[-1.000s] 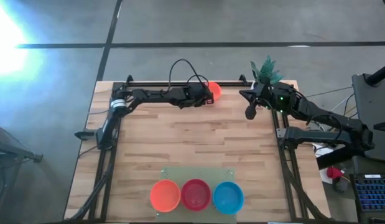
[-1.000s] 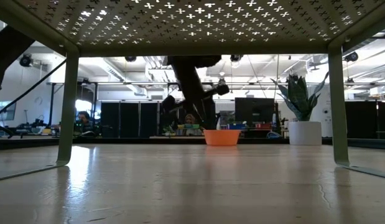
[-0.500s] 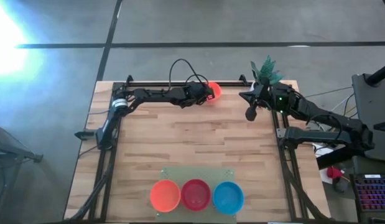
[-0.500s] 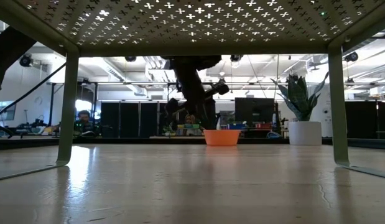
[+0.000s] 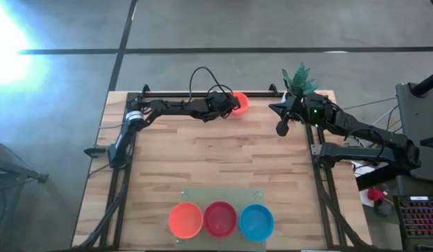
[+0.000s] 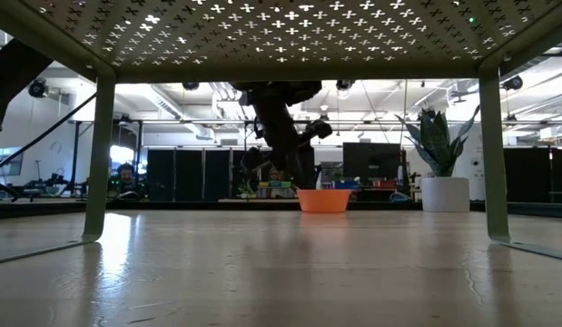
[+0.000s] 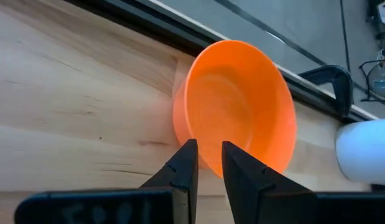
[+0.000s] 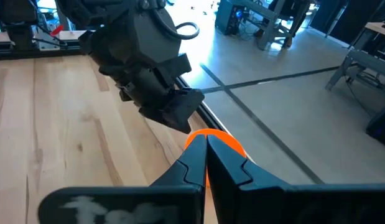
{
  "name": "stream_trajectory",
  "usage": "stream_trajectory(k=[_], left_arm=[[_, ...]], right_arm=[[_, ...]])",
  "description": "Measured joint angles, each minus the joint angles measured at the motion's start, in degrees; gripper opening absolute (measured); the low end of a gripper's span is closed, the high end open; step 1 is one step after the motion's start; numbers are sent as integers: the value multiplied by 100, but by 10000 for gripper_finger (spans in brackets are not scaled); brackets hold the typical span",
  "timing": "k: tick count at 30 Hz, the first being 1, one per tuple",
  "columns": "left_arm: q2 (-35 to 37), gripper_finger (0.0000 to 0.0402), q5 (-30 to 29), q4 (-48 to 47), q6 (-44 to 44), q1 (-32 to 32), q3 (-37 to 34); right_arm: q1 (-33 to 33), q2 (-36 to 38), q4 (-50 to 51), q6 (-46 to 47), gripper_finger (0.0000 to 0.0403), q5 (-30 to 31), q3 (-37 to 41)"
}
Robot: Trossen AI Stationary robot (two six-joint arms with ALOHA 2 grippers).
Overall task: Pick & Place Mini bowls
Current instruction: Stack the orange bowl on the orange bowl on the shelf
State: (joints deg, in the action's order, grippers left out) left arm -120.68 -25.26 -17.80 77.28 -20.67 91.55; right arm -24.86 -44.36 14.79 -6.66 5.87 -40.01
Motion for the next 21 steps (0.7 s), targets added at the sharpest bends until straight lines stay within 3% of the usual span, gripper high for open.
stream_trajectory(k=[21], left_arm=[[-254, 65, 212, 316, 104, -60, -2]], right_arm=[[-2, -2, -8, 26, 8, 4, 0]])
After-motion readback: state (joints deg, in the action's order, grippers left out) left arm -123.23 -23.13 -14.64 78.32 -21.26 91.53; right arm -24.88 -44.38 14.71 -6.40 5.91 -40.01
